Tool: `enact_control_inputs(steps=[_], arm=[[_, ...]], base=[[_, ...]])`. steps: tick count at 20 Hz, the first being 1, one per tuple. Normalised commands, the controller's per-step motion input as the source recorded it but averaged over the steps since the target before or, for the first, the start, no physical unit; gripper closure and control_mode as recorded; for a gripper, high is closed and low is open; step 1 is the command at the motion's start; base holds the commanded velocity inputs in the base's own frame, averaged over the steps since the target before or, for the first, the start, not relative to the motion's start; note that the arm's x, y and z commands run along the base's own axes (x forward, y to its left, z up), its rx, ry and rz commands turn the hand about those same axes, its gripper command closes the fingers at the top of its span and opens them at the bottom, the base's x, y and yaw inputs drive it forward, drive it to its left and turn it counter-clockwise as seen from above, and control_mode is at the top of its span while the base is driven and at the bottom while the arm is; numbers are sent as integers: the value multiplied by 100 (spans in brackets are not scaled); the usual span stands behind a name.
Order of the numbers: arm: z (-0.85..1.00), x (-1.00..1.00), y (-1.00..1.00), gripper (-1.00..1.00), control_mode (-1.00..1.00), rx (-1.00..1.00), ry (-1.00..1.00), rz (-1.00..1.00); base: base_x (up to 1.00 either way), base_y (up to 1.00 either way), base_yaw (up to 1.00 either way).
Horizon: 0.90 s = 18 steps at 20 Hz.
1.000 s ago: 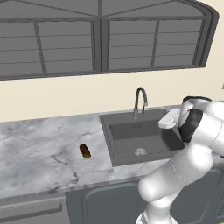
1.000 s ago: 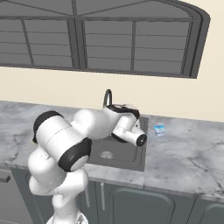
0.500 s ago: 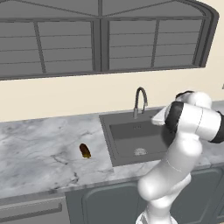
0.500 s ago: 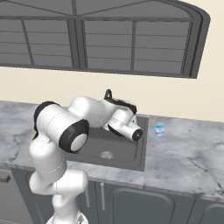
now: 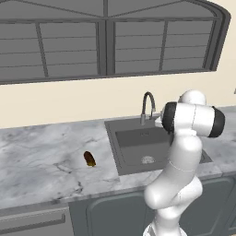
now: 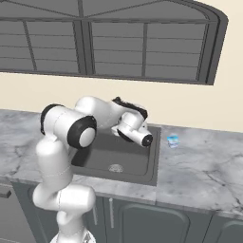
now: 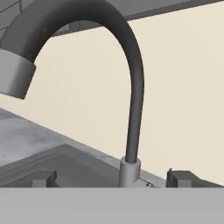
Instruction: Turn on the sink faucet. Then move the sweet potato from the counter to the sink. Turn off the sink. Move the vegetable from the sink to the pot next to the stove. Finally move the pot to the rear left burner.
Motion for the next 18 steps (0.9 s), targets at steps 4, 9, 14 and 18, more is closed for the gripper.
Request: enact_control_inputs(steps=[4, 9, 14, 18], arm=[[-13, 32, 0, -100, -100, 0, -1, 0], [-19, 39, 0, -100, -100, 0, 0, 2], [-11, 39, -4, -100, -100, 0, 0, 3], [-15, 34, -15, -100, -100, 2, 0, 4]], base=[[0, 0, 0], [0, 0, 0], [0, 0, 0], [0, 0, 0]])
